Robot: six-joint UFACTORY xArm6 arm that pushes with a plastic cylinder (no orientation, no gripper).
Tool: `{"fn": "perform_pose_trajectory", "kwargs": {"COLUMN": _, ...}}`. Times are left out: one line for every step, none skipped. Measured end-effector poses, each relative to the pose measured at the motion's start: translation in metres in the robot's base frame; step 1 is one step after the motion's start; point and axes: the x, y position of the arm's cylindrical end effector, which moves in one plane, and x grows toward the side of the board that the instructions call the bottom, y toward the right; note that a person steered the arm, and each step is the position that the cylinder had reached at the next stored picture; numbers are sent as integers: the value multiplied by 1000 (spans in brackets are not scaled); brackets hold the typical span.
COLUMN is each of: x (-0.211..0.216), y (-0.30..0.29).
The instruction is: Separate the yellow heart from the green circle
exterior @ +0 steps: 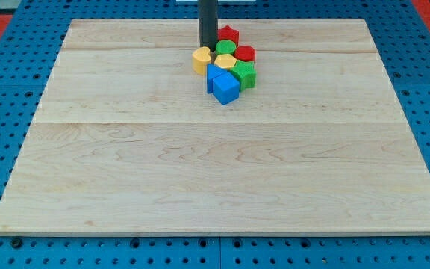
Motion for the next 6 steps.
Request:
{"fn": "perform_pose_trajectory", "kwargs": {"x": 3, "y": -2}}
{"fn": "perform_pose_trajectory", "kwargs": {"x": 6, "y": -2}}
{"fn": "perform_pose_trajectory", "kwargs": {"x": 8, "y": -2}}
{"fn": "perform_pose_trajectory", "kwargs": {"x": -5, "y": -4}}
{"fn": "perform_pose_trajectory", "kwargs": {"x": -6, "y": -24}}
{"fn": "perform_pose_trajectory", "kwargs": {"x": -13, "y": -48}}
